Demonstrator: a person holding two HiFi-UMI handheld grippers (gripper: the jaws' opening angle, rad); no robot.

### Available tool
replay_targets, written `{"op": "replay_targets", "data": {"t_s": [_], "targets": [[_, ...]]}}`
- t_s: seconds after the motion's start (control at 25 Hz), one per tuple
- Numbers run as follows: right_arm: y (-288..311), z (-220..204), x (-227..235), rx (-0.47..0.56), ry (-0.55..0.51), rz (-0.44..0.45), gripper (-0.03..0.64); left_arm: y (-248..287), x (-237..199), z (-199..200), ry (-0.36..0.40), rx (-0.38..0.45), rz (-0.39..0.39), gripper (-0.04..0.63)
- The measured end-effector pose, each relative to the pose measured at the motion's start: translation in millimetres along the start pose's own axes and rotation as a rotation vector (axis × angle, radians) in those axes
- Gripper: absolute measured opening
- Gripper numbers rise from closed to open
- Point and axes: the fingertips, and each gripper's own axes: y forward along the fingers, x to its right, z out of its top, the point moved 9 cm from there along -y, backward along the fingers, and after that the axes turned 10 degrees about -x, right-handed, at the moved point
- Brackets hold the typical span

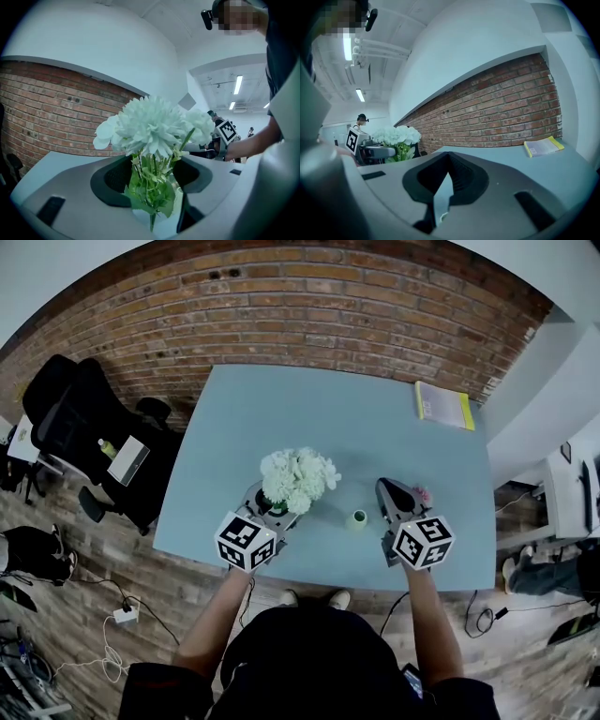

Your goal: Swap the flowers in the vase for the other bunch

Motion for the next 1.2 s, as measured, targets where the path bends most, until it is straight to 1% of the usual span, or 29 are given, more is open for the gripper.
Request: {"op": "replay_targets", "data": {"t_s": [0.32, 0.52, 0.6, 0.92, 1.2], "targets": [[10.3, -10.0, -11.2, -0.030, 0.013, 0.003, 0.005, -10.0, -17.5, -17.8, 0.005, -0.075, 0.036, 0.256], [13.1, -17.3, -12.8, -0.051, 0.025, -0.006, 0.005, -11.4, -26.2, -34.4, -0.019, -0.168, 0.059, 0.252], [13.5, -20.7, -14.4, -0.062, 0.028, -0.011, 0.005, -12.2, -28.4, -41.0, -0.033, -0.192, 0.060, 0.252], [16.8, -25.7, -19.9, -0.083, 0.032, -0.021, 0.005, -14.6, -37.1, -60.0, -0.060, -0.273, 0.067, 0.249], [14.2, -33.7, -23.5, -0.100, 0.040, -0.032, 0.005, -14.9, -39.3, -78.3, -0.097, -0.308, 0.071, 0.241]]}}
